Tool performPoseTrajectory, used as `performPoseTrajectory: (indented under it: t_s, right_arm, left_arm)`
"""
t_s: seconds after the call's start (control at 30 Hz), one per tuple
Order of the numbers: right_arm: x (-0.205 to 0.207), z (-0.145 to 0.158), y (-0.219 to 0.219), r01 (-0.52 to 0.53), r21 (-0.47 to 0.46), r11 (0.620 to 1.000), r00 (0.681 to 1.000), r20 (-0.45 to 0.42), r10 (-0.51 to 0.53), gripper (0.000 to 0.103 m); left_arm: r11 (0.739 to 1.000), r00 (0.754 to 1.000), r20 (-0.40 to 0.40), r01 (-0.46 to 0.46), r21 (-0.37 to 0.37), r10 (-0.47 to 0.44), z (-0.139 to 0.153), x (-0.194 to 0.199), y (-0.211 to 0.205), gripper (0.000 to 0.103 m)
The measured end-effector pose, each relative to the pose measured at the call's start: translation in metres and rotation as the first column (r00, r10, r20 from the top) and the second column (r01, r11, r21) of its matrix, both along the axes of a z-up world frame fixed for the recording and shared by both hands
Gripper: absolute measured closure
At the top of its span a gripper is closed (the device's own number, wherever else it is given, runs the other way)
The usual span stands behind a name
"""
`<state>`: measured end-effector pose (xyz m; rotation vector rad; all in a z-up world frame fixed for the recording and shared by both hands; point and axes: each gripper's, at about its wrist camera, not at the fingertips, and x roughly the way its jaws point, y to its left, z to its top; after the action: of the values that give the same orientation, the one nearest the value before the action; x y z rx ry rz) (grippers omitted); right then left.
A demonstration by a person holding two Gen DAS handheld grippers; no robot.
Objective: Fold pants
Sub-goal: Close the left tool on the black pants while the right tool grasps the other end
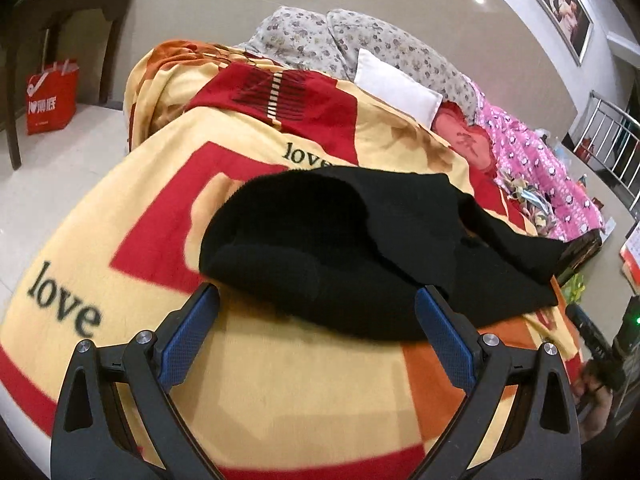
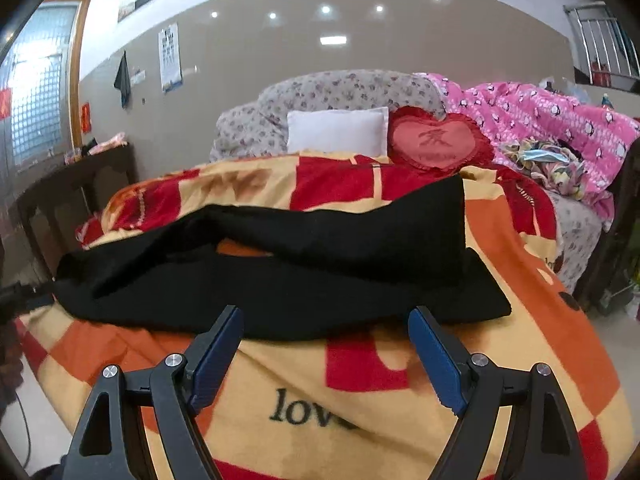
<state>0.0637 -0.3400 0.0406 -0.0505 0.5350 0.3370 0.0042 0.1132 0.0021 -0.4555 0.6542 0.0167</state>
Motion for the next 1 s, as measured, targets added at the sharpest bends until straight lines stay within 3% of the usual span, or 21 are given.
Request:
performPoseTrajectory:
  t_s: [0.2,0.3,0.37,0.43,0.47,0.6,0.7,0.77,0.8,0.87,1.0]
  right_arm:
    - [0.004,-0.006,0.002,0.016,-0.036,0.999,1.0,-0.018,-0.017,0.02]
    - [0.005,-0.007,0.001,0.027,-0.046,0.999,0.999,-0.024,-0.029,0.02]
    - [0.004,-0.007,-0.001,0.036,-0.04,0.999,0.999,-0.024,-0.037,0.02]
    - [0.004,-0.005,-0.006,0.056,-0.022,0.998,0.998,-0.02,-0.057,0.02]
    - [0.004,-0.004,-0.012,0.073,-0.002,0.997,0.997,-0.017,-0.073,0.02]
    - [0.009,-0.002,-0.042,0.217,0.054,0.975,0.976,-0.038,-0.215,0.02]
    - [0.012,-0.007,-0.082,0.409,0.097,0.907,0.911,-0.103,-0.4,0.02]
    - [0.01,-0.01,-0.106,0.479,0.154,0.864,0.876,-0.151,-0.459,0.021]
    - [0.009,-0.013,-0.12,0.506,0.192,0.841,0.861,-0.18,-0.476,0.026]
    - [0.008,-0.016,-0.138,0.499,0.27,0.823,0.865,-0.221,-0.451,0.037]
    - [0.028,-0.017,-0.149,0.391,0.425,0.816,0.913,-0.291,-0.286,0.041]
  left_arm:
    - [1.0,1.0,-0.011,0.011,-0.017,-0.012,0.001,0.018,0.004,0.005]
    - [0.999,1.0,-0.012,-0.003,-0.047,0.003,0.004,0.019,0.006,0.027]
    - [0.999,0.999,-0.028,-0.037,-0.037,0.036,0.005,0.019,0.007,0.053]
    - [0.996,0.995,-0.063,-0.079,-0.03,0.077,0.001,0.021,0.01,0.071]
    - [0.994,0.992,-0.08,-0.098,-0.04,0.095,-0.002,0.021,0.013,0.074]
    - [0.993,0.991,-0.068,-0.119,0.013,0.119,0.001,0.02,0.007,0.075]
    - [0.99,0.989,-0.066,-0.127,0.06,0.131,0.002,0.022,0.001,0.075]
    - [0.989,0.988,-0.072,-0.136,0.054,0.139,0.002,0.023,0.002,0.075]
    - [0.989,0.987,-0.076,-0.137,0.049,0.14,0.001,0.024,0.003,0.075]
    - [0.989,0.987,-0.077,-0.137,0.049,0.141,0.002,0.025,0.003,0.075]
    - [0.988,0.986,-0.088,-0.138,0.069,0.144,0.002,0.028,0.001,0.075]
